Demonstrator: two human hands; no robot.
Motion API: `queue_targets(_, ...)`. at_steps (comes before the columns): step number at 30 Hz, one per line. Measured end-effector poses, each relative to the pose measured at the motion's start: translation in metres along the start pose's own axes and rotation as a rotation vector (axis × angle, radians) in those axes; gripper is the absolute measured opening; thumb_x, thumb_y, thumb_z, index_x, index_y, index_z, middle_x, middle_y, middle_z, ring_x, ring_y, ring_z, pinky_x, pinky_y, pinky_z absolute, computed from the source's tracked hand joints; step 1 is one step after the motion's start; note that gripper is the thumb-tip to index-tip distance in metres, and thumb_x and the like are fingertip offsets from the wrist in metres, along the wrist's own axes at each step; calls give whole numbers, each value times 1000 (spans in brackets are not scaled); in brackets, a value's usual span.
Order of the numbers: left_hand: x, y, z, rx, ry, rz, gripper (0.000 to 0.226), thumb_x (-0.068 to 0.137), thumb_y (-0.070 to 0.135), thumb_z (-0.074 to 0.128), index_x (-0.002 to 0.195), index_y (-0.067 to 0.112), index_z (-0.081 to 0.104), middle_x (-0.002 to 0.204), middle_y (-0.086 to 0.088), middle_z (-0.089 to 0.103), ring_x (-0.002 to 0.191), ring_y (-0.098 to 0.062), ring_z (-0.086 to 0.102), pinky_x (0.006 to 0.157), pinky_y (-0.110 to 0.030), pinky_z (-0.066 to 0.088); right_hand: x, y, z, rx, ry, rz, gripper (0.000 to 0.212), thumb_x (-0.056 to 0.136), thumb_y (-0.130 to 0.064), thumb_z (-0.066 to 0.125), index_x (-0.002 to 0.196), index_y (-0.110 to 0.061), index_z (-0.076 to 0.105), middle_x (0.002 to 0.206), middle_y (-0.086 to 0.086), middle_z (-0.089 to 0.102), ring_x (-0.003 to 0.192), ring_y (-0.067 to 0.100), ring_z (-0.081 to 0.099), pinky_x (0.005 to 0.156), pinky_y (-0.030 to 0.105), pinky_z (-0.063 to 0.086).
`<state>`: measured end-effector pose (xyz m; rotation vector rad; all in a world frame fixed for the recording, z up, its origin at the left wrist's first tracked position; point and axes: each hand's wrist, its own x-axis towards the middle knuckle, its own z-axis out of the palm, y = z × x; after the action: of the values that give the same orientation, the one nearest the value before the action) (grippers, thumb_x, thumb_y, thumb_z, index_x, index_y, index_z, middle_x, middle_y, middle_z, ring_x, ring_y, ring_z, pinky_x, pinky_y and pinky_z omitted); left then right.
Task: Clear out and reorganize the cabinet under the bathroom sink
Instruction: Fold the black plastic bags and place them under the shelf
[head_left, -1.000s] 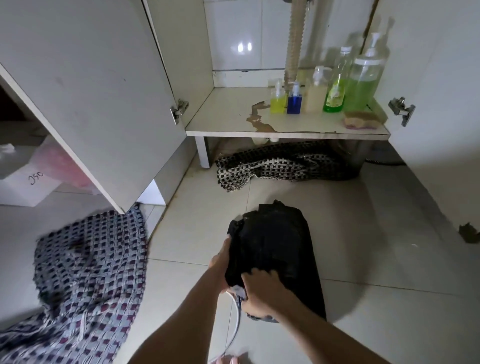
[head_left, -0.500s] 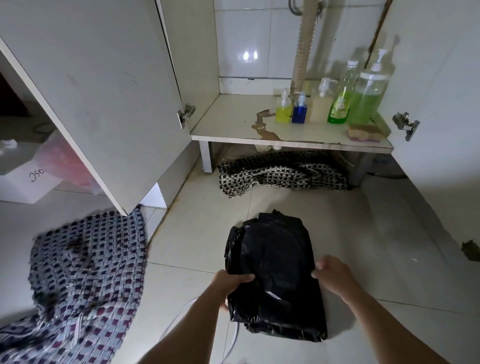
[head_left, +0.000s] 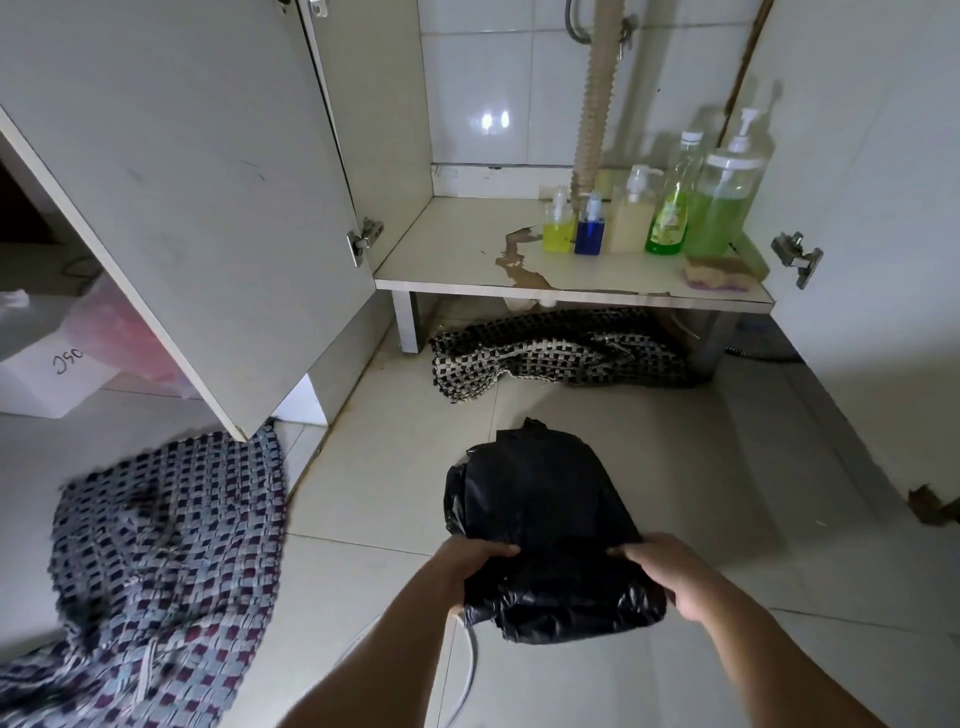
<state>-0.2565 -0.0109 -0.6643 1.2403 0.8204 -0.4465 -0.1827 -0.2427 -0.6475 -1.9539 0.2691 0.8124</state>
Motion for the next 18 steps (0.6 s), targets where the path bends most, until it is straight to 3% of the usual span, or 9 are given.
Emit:
queue_targets(2,-4,21,-1,-32,-13,55,31,75,1,76,104,-3,65,89,-19,72,69,-27,69,57,-32,57,-8,-28,-6,11,18,-64,19,79,-12,71,97,-5,71,88,14,74,79,27,71,66,29,55)
queue_targets(5,-15,65,-4,-39,-46,159,39,75,4,77,111,-3,64,99,-20,72,77,-28,71,59,-32,58,-17,-74,-15,46,52,-154,18,81,-15,70,95,-5,72,87,15,74,79,28,71,73,34,57)
queue_targets(9,-38,144,-17,-6,-45,316,48,72,11,80,114,-2,62,103,-22,71,88,-32,70,71,-37,60,-36,-143,-30,262,-94,-270,20,86,-18,65,104,-8,69,96,14,74,91,28,69,92,44,52)
queue_targets(13,-54,229,-29,13,5,501,47,72,12,80,114,2,60,101,-20,72,79,-30,71,63,-36,60,-34,-208,-47,203,-268,-310,10,91,-27,57,93,-19,63,86,6,69,81,21,62,72,37,53)
queue_targets(16,-64,279,-35,23,48,581,46,71,11,81,111,3,60,100,-19,71,83,-31,71,67,-37,59,-17,-251,-43,125,-226,-330,9,90,-28,61,95,-21,60,73,1,65,68,15,59,51,26,49)
queue_targets(18,-66,302,-43,37,34,630,46,73,8,78,115,2,60,102,-20,71,86,-33,70,71,-37,57,-2,-273,-35,114,-194,-385,8,89,-24,62,96,-22,60,77,0,64,71,14,58,48,24,47)
